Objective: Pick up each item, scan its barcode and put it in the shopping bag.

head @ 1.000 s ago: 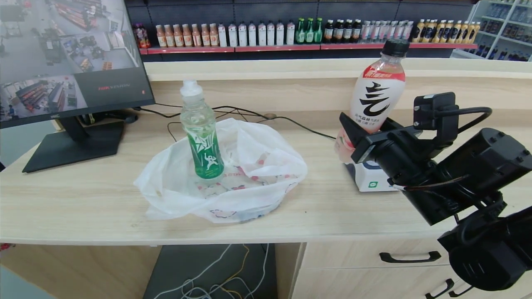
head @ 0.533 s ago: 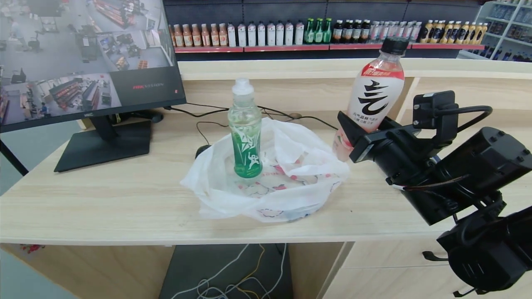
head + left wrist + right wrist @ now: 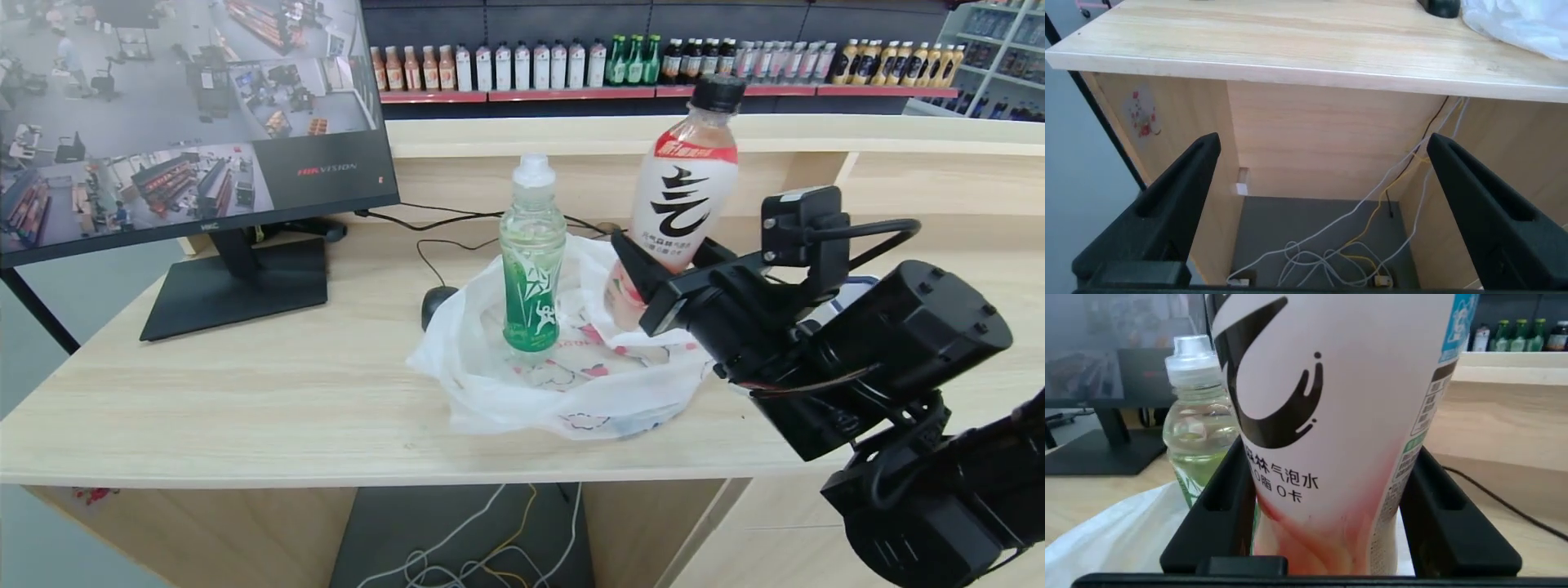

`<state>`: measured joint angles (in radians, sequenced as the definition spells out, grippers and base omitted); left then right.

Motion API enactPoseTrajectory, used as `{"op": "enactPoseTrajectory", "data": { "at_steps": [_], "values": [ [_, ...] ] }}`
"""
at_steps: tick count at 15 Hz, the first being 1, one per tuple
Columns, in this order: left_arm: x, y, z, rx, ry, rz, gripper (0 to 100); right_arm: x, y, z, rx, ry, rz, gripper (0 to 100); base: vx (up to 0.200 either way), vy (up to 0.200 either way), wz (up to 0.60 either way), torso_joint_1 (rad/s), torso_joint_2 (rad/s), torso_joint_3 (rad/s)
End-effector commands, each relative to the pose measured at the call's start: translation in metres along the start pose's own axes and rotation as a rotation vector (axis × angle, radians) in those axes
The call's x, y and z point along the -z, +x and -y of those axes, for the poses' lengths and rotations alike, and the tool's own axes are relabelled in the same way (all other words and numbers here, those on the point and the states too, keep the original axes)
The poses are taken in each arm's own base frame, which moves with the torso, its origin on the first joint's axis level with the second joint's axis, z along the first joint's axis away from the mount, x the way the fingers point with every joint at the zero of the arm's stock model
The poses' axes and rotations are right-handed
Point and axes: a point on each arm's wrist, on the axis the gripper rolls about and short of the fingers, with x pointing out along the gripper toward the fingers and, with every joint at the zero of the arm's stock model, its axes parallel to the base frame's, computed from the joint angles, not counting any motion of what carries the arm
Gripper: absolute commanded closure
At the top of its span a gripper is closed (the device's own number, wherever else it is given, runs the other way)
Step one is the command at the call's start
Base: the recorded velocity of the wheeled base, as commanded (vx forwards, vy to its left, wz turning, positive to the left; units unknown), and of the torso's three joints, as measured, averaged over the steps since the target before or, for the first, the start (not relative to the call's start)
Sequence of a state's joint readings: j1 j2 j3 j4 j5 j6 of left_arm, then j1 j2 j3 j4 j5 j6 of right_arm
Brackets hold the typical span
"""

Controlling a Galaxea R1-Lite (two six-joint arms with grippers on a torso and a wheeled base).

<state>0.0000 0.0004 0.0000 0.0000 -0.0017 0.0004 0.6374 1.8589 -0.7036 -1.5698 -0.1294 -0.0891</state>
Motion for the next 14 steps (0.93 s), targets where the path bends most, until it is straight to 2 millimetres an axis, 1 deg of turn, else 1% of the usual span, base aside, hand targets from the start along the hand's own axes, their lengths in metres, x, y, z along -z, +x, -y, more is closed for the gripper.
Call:
{"op": "enactPoseTrajectory", "data": {
  "at_steps": [1, 3, 5, 7, 11, 12, 14],
  "values": [
    [0.0, 0.0, 0.0, 0.0, 0.0, 0.0, 0, 0.016, 0.002, -0.007, -0.017, 0.005, -0.041, 100, 0.0, 0.0, 0.0, 0.0, 0.0, 0.0],
    [0.0, 0.0, 0.0, 0.0, 0.0, 0.0, 0, 0.026, 0.006, -0.008, -0.018, 0.005, -0.061, 100, 0.0, 0.0, 0.0, 0.0, 0.0, 0.0],
    [0.0, 0.0, 0.0, 0.0, 0.0, 0.0, 0, 0.038, 0.012, -0.003, -0.001, 0.013, -0.076, 100, 0.0, 0.0, 0.0, 0.0, 0.0, 0.0],
    [0.0, 0.0, 0.0, 0.0, -0.002, 0.0, 0, 0.048, 0.017, -0.006, -0.003, 0.021, -0.088, 100, 0.0, 0.0, 0.0, 0.0, 0.0, 0.0],
    [0.0, 0.0, 0.0, 0.0, -0.002, 0.0, 0, 0.07, 0.018, -0.007, -0.004, 0.02, -0.142, 100, 0.0, 0.0, 0.0, 0.0, 0.0, 0.0],
    [0.0, 0.0, 0.0, 0.0, -0.002, 0.0, 0, 0.074, 0.019, -0.006, -0.001, 0.02, -0.149, 100, 0.0, 0.0, 0.0, 0.0, 0.0, 0.0],
    [0.0, 0.0, 0.0, 0.0, -0.002, 0.0, 0, 0.076, 0.019, -0.004, 0.003, 0.017, -0.152, 100, 0.0, 0.0, 0.0, 0.0, 0.0, 0.0]
  ]
}}
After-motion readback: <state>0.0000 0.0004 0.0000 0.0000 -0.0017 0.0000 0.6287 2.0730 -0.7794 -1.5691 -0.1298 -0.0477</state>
